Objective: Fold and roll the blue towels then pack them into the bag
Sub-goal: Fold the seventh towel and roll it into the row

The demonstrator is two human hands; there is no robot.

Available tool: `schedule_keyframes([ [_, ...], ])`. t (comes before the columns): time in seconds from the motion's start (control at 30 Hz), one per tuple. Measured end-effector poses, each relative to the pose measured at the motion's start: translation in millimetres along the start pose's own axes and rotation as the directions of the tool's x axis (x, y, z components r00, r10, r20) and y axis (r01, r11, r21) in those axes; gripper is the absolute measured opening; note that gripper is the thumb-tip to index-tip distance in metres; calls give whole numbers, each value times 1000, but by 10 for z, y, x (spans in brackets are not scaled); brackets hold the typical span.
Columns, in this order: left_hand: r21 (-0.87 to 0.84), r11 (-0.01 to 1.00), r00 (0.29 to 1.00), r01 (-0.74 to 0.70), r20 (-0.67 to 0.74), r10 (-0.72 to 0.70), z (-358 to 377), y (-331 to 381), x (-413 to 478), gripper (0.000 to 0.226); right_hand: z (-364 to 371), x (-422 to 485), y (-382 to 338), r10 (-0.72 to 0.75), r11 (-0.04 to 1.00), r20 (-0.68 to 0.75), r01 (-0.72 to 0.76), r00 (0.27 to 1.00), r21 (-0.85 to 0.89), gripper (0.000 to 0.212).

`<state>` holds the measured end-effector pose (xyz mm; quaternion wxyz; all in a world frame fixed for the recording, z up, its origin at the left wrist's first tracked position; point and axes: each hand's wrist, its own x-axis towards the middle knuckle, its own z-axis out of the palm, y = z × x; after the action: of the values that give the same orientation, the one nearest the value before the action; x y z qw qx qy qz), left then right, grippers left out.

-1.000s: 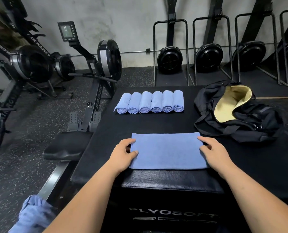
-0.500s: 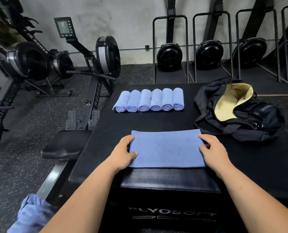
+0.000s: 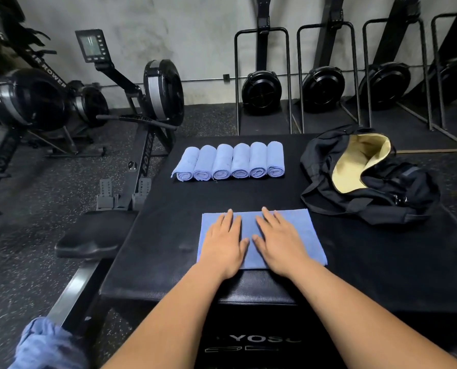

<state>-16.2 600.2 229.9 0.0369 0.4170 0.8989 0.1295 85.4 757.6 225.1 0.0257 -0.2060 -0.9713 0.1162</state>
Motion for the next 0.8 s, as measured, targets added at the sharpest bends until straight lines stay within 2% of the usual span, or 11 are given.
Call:
schedule_keyframes([
  [0.07, 108, 994, 998, 18, 59, -24, 44, -84, 34, 77, -29, 8, 81, -37, 996, 72, 42, 997, -78, 80],
  [0.13, 161, 986, 998, 42, 48, -50, 67, -239, -1, 84, -70, -27, 324, 7, 992, 50, 0, 999, -123, 89],
  [0.27, 184, 979, 997, 83, -7, -83, 116, -336, -35, 97, -54, -67, 553, 83, 986, 6, -82, 997, -146, 84],
  [0.43, 208, 976, 997, 61, 38, -71, 72, -340, 31, 102, -49, -54, 493, 98, 985, 14, -95, 995, -145, 75],
  [0.67, 179, 984, 999, 8, 43, -16, 60, -323, -209, 98, -13, -385, 398, 148, 979, 8, -145, 989, -141, 80],
  [0.8, 144, 989, 999, -32, -38, 38, 61, -322, -376, 92, 3, -527, 331, 163, 965, -11, -161, 987, -209, 86],
])
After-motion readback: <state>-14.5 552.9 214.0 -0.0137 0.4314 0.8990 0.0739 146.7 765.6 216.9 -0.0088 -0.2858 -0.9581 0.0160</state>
